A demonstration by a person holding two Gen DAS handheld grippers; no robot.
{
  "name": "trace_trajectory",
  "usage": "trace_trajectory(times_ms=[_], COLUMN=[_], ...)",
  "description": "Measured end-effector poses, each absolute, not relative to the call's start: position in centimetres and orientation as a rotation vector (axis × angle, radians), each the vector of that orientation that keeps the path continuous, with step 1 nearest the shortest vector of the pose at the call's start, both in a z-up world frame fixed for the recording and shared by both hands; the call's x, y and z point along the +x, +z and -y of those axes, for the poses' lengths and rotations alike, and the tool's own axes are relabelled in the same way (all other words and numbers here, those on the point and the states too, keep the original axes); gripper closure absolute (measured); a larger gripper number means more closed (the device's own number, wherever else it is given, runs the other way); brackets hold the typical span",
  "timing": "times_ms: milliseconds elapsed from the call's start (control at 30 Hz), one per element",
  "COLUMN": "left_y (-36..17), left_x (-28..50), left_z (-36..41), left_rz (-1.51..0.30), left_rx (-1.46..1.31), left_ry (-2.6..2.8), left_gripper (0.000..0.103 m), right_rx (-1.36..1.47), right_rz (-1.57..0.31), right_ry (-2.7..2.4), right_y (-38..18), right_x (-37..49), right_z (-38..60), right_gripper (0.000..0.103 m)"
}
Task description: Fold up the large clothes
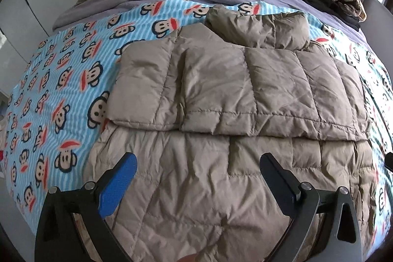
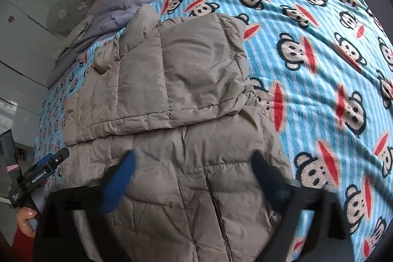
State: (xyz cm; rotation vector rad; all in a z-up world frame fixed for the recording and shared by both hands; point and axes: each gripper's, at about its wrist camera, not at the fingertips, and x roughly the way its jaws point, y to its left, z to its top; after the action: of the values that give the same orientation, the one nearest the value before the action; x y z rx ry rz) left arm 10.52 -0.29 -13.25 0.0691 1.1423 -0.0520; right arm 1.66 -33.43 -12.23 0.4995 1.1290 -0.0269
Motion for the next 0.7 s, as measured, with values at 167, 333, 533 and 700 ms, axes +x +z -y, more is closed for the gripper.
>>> trace_trajectory(times_ms=[167,333,533,700], left_y=[-13.4,-14.2,-14.4,-13.3], left_x=[9.3,7.8,5.3,2.6], left_z=[0.4,0.1,-1.2,-3.7], left_rz=[-1.162,-1.179,-1.229,-1.248], left_rx=[0.08,0.107,0.125,0.101], left_ry=[-0.071,-0.098,-0.17,-0.186], left_gripper=[0.003,0.003,0.003,0.003], right_rx=[0.496,0.537,0.612,0.613], right_rz=[-1.135,-1.196,-1.24,-1.255], right_ry=[-0.006,0.009,-0.008,-0.045], right_y=[-12.2,-13.2,-14.2,-13.6], right_x=[0.7,-0.5,-3.0,-5.2], right_z=[33.0,32.4,30.7,28.4], right_gripper=[0.0,0.0,0.0,0.0])
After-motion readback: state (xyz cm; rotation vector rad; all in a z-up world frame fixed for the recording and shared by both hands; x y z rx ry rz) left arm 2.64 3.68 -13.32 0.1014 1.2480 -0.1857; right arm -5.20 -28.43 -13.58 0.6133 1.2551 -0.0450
